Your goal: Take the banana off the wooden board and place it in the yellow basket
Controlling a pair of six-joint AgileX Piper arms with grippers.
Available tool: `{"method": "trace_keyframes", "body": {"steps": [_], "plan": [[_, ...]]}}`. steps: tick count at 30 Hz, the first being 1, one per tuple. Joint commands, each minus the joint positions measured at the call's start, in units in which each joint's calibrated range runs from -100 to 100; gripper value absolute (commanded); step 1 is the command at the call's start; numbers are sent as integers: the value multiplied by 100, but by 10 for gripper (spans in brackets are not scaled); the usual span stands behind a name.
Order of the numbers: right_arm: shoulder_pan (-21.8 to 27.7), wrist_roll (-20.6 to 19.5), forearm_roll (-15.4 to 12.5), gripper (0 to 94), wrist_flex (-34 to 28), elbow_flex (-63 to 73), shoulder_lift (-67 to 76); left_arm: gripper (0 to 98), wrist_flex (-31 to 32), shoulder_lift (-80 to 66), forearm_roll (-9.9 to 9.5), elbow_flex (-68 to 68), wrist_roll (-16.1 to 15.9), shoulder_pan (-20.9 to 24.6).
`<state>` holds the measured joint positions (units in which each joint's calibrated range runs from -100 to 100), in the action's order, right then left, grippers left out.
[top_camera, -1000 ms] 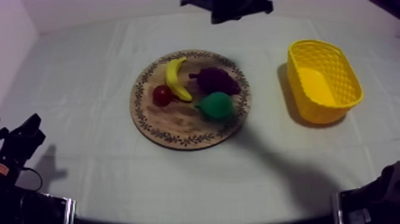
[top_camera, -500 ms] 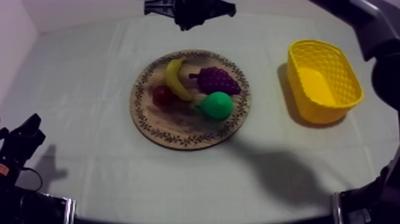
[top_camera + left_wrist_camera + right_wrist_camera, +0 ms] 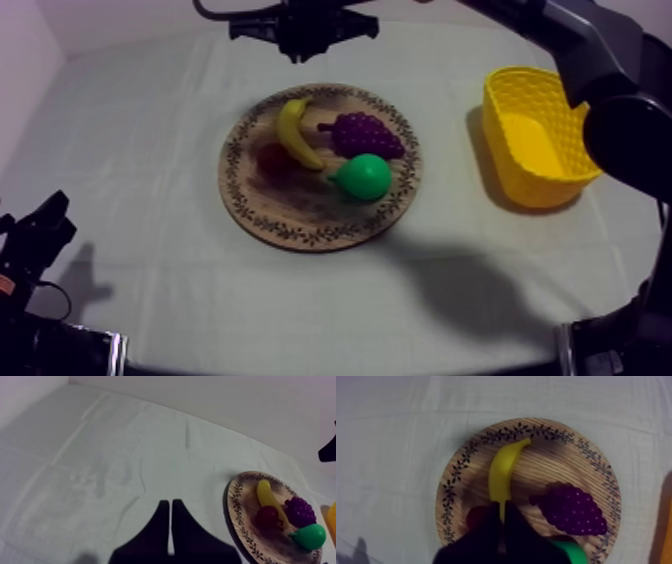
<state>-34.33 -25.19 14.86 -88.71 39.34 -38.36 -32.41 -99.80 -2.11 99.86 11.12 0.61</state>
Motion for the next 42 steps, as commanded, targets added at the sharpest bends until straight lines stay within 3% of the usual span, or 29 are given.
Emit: {"method": "trace_keyframes", "body": {"steps": [1,4,6,8,12,21,42], "plan": [[17,103,-90,163,26,13,17,1,0,-3,-2,3,-1,0],[26,207,-218,311,-11,59,25,1,0,-3,-2,3,-1,0],[21,220,-256,533,-37,46,33,1,0,-3,-2,3,-1,0],[6,206,-262,689,-61,11,33,1,0,-3,-2,3,-1,0],[-4,192,-275,812,-33,-101,12,1,0,-3,-2,3,-1,0],[13,189,-306,870,-27,-33,-112,1,0,-3,-2,3,-1,0],[-43,230,-322,850,-416,1479,-1815,1,0,-3,-2,3,-1,0]]}}
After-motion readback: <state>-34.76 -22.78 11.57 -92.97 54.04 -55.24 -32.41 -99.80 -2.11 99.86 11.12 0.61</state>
